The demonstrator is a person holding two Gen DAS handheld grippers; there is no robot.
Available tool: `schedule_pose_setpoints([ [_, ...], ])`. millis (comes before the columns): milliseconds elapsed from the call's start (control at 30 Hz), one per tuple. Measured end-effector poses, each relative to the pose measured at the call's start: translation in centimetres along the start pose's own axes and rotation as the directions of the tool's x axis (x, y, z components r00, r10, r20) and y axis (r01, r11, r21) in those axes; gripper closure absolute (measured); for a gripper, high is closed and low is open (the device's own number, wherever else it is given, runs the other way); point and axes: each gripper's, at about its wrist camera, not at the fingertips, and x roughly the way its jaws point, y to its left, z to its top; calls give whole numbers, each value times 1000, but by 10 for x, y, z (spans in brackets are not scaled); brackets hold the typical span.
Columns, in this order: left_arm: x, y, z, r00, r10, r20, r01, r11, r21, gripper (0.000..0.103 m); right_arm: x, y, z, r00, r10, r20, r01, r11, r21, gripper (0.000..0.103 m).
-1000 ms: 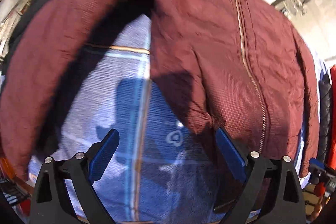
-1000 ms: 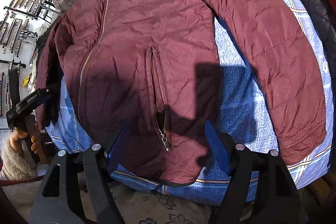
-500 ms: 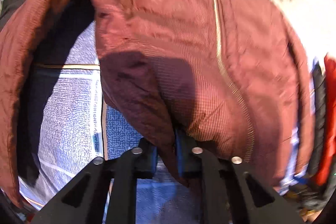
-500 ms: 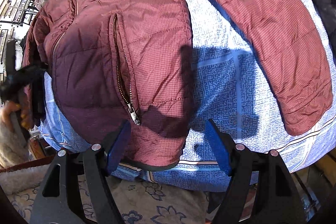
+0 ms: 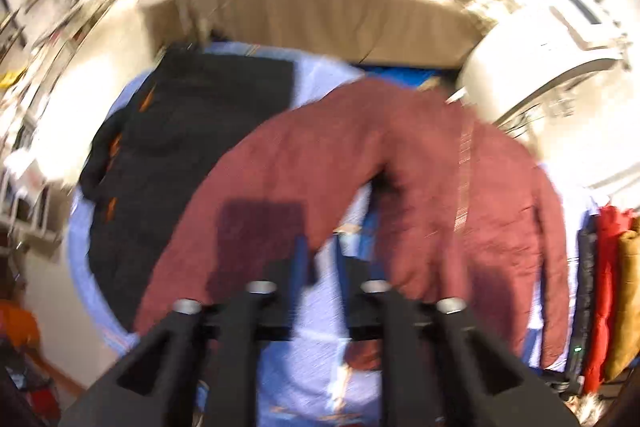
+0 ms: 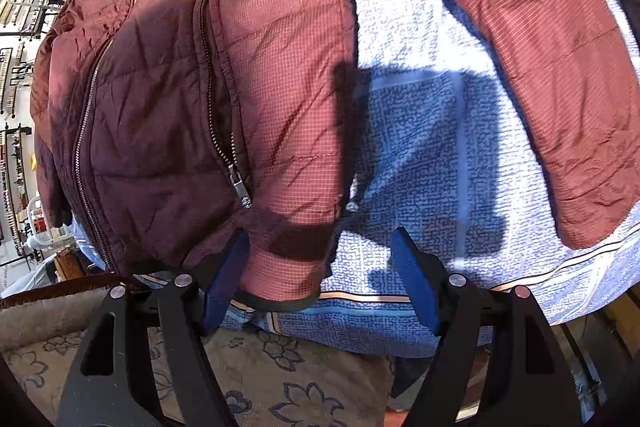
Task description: Fold large clothes
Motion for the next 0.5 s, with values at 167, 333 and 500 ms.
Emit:
schedule_pose_setpoints([
  [167, 39, -7, -44, 989, -122, -83, 126, 991, 46, 19, 10, 7, 2, 1000, -7, -16, 6, 1000, -17, 30],
  [333, 98, -33, -96, 981, -63, -181, 99, 975, 199, 11, 24, 1, -6, 999, -6, -36, 6, 1000, 19, 30],
  [500, 157, -37, -119, 965, -64, -254, 101, 985, 138, 12, 31, -12, -11, 999, 8, -42, -6, 999, 49, 30],
])
